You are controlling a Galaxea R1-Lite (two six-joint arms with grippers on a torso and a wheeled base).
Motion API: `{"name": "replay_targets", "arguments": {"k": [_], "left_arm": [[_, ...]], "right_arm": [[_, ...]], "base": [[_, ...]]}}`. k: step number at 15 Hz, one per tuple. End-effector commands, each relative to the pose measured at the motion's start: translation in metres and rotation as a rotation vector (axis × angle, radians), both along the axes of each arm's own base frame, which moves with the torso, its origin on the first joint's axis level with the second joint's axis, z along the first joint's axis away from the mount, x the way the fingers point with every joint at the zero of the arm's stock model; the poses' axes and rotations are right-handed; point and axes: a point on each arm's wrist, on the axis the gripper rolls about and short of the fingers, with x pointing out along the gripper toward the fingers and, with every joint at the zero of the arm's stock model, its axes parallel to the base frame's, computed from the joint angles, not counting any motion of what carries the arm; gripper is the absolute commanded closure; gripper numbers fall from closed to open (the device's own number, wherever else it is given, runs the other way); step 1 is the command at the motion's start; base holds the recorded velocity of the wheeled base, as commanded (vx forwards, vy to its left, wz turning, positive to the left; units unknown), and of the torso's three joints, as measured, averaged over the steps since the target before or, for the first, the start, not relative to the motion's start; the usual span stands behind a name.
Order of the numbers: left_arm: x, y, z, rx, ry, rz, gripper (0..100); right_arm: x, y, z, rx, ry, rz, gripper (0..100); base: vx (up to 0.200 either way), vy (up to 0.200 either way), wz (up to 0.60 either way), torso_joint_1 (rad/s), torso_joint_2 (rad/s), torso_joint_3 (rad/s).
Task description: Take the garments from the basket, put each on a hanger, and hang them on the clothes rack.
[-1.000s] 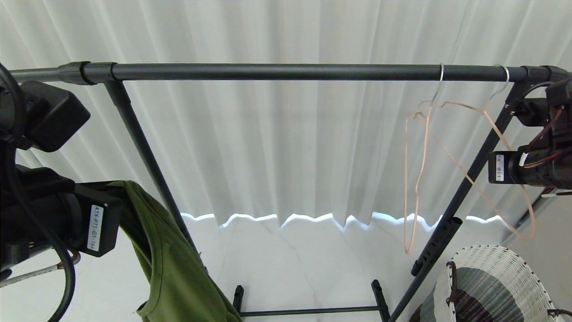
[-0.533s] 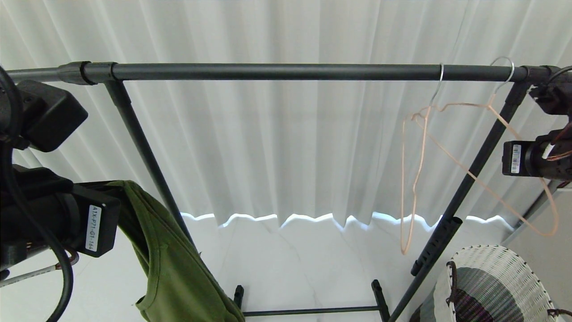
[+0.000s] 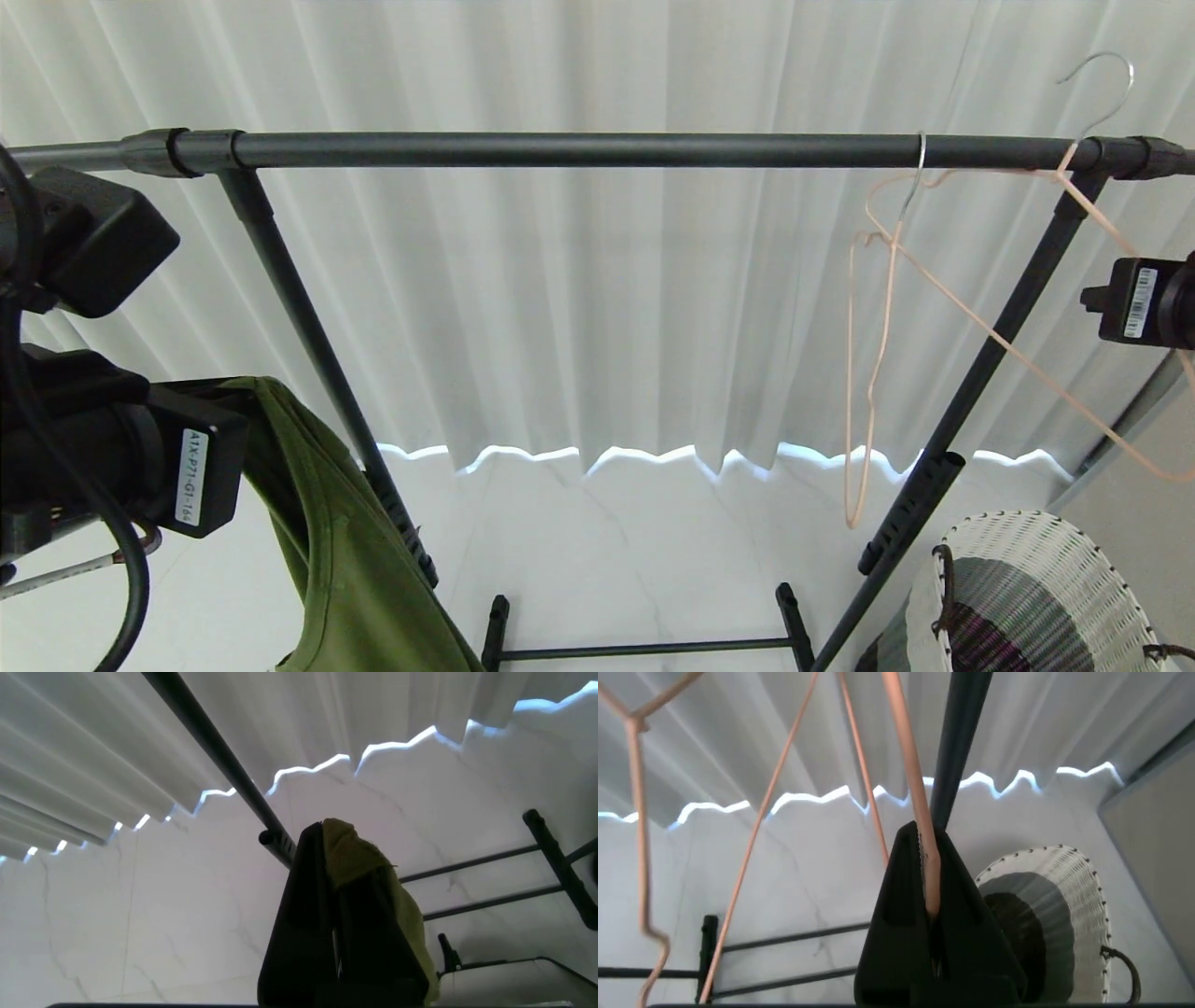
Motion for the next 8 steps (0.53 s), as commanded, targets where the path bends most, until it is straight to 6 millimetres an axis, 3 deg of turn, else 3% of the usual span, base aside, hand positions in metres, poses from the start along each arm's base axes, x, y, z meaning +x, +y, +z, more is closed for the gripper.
{"name": "replay_targets", "arguments": {"k": [1,8], "left_arm": [[0.0,0.0,0.0,0.0,-0.001,0.002,100],[0.0,0.0,-0.002,0.037,0.004,-0.008,100]], "right_arm": [[-0.023,-0.006,0.002,0.007,-0.031,0.011,100],[-0.071,-0.021,-0.023,-0.074,-0.027,0.038,100]], "base": [[0.0,0.0,0.0,0.0,0.0,0.0],[-0.2,0.0,0.0,0.0,0.0,0.006]]}}
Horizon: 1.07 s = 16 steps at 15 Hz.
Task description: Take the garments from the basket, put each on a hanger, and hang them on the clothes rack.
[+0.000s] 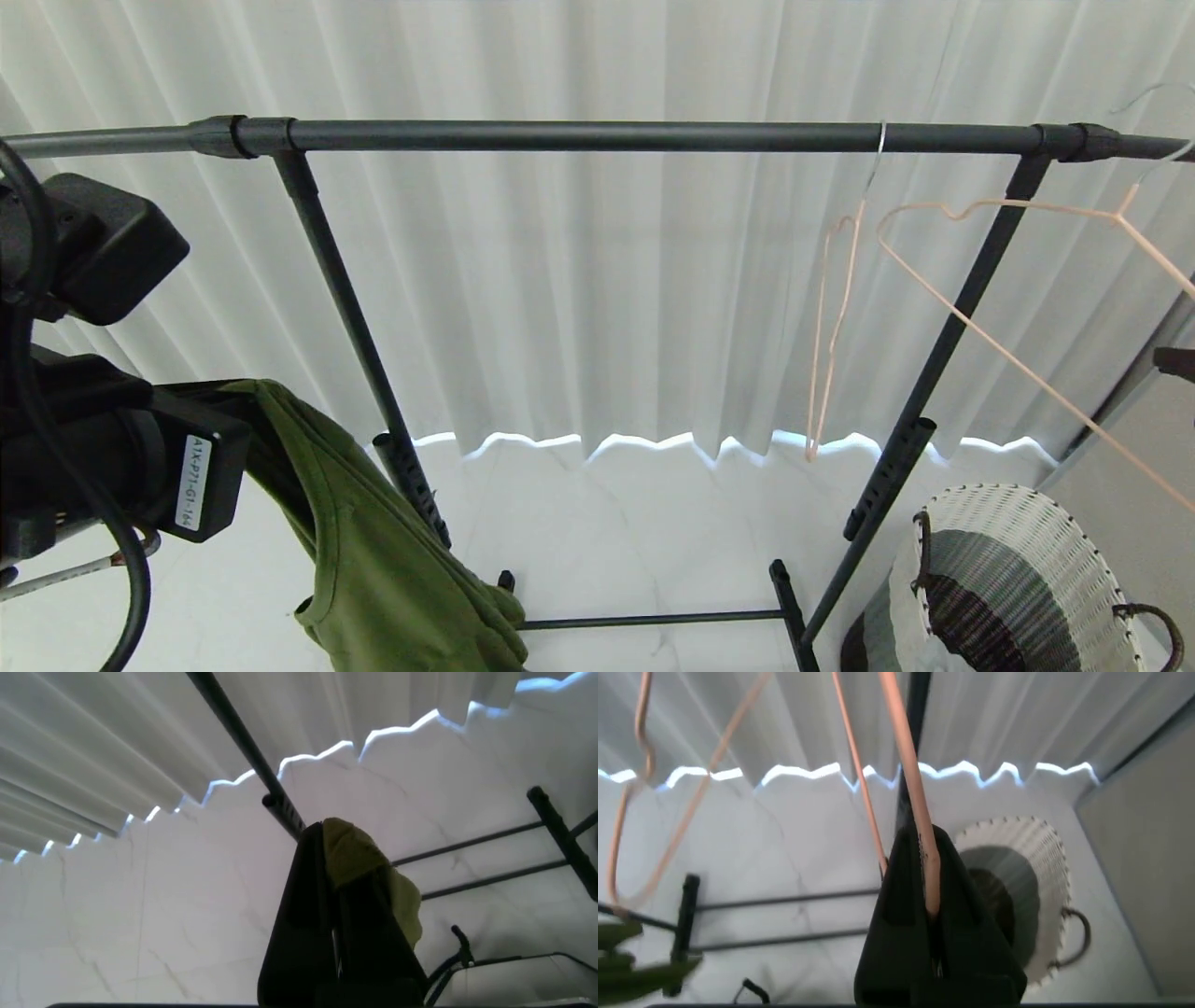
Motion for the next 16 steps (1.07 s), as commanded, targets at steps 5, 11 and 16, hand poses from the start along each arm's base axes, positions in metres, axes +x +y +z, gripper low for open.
{"name": "replay_targets", "arguments": {"k": [5,11,16], "left_arm": [[0.0,0.0,-0.003,0.008,0.009,0.0,100],[0.0,0.0,-0.005,0.01,0.015,-0.004,100],[0.003,-0.003,-0.008,0.075,0.025,-0.03,100]], "right_arm": [[-0.022,-0.004,-0.001,0.018,-0.045,0.037,100],[-0.038,0.02,0.002,0.075,-0.117,0.325,100],[-0.057,0.049,-0.044,0.01,0.035,0.619,100]], "base": [[-0.2,0.0,0.0,0.001,0.0,0.001],[0.0,0.0,0.0,0.0,0.0,0.0],[0.0,0.0,0.0,0.0,0.0,0.0]]}}
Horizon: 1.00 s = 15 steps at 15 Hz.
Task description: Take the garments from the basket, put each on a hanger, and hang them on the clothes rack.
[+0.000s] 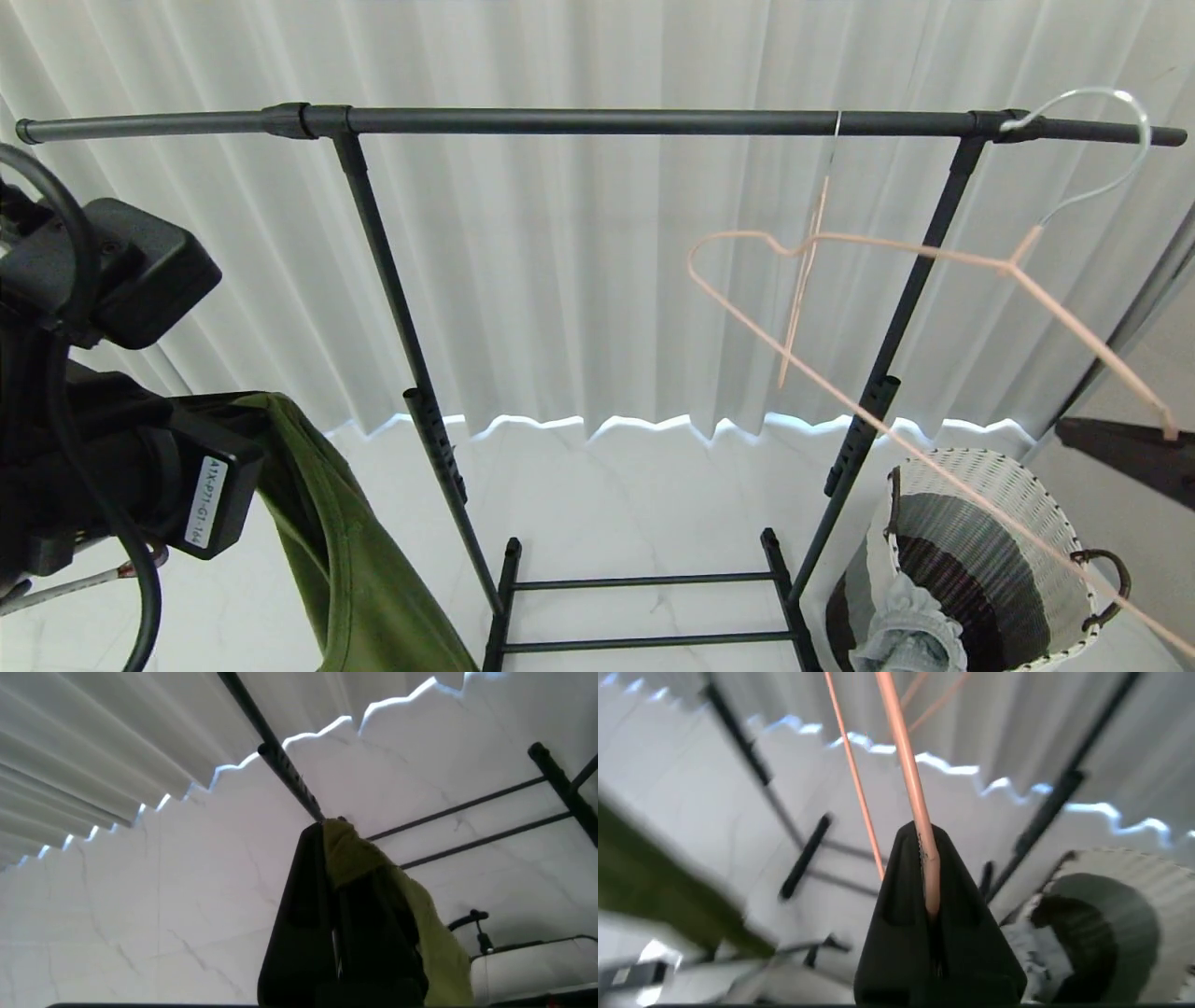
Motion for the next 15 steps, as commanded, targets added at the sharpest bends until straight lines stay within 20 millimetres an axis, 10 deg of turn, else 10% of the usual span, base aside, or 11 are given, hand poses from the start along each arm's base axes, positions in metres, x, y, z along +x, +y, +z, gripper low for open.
{"name": "replay_targets", "arguments": {"k": [1,15], "left_arm": [[0.004,-0.003,-0.003,0.016,0.014,0.0,100],[0.061,-0.048,0.01,-0.134,-0.059,0.083,100]], "right_arm": [[-0.013,0.014,-0.026,-0.06,0.063,0.166,100],[-0.019,0.09,-0.048,-0.016,0.09,0.42,100]], "base": [[0.0,0.0,0.0,0.0,0.0,0.0],[0.0,0.0,0.0,0.0,0.0,0.0]]}}
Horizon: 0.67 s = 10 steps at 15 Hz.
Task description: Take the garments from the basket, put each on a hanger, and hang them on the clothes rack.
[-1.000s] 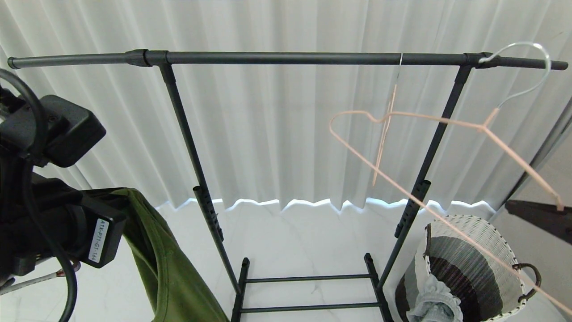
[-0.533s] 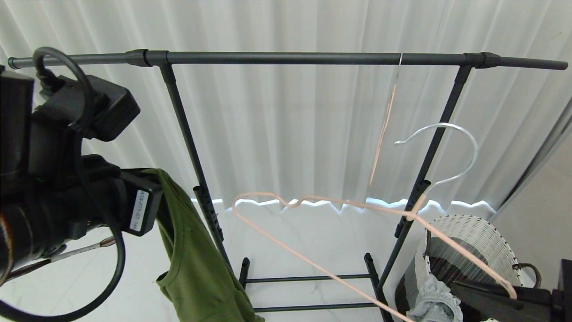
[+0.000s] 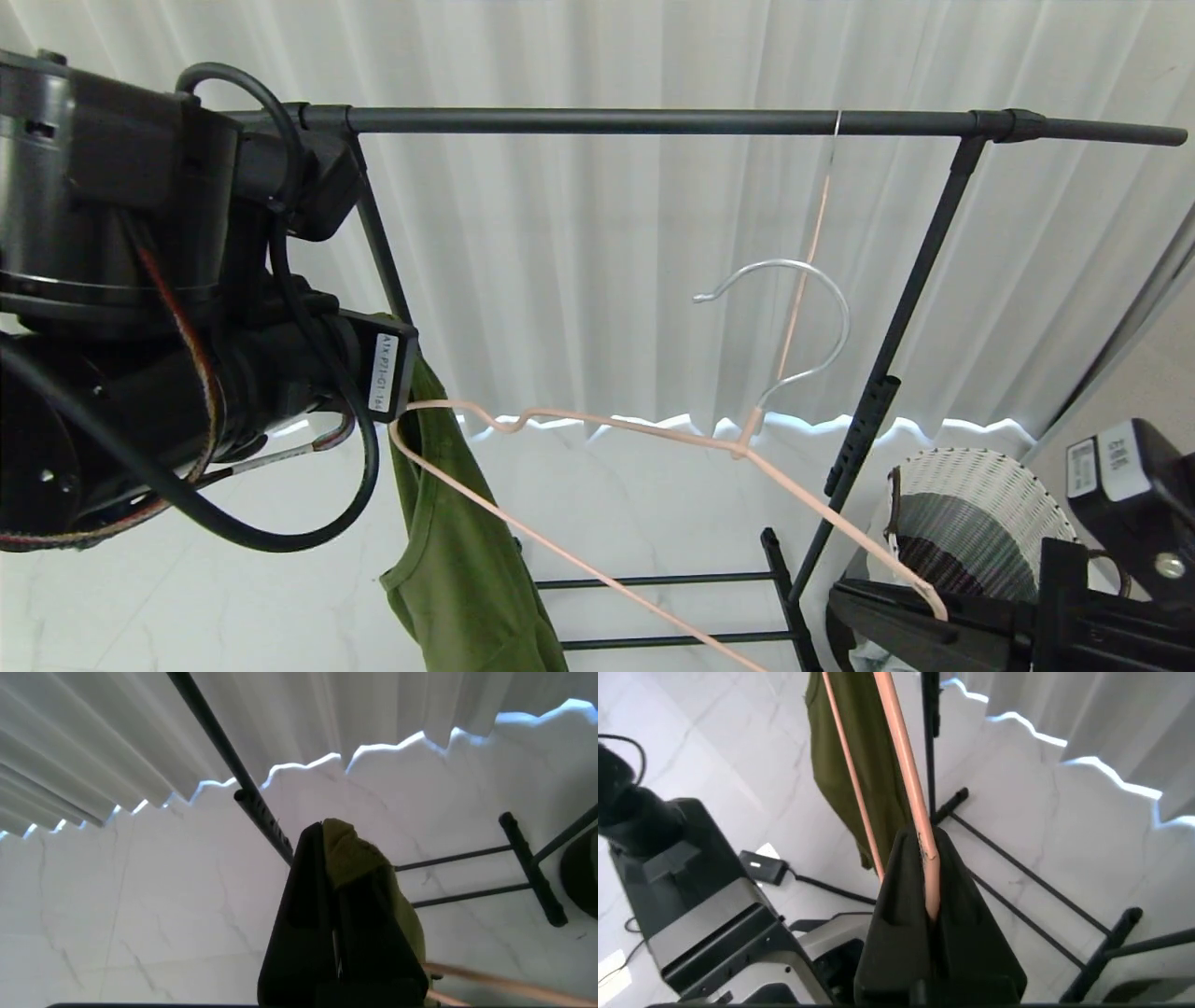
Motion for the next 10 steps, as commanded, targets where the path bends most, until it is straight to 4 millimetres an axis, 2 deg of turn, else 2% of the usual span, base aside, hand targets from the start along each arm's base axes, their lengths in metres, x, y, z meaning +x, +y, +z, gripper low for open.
{"name": "replay_targets", "arguments": {"k": [1,10], "left_arm": [[0.002,-0.002,-0.002,0.003,0.006,0.001,100],[0.003,-0.002,-0.004,0.004,0.011,0.004,100]], "right_arm": [[0.006,0.004,-0.004,-0.021,0.006,-0.023,100],[0.014,0.003,0.008,0.017,-0.024,-0.094,100]], "base": [[0.0,0.0,0.0,0.0,0.0,0.0],[0.0,0.0,0.0,0.0,0.0,0.0]]}}
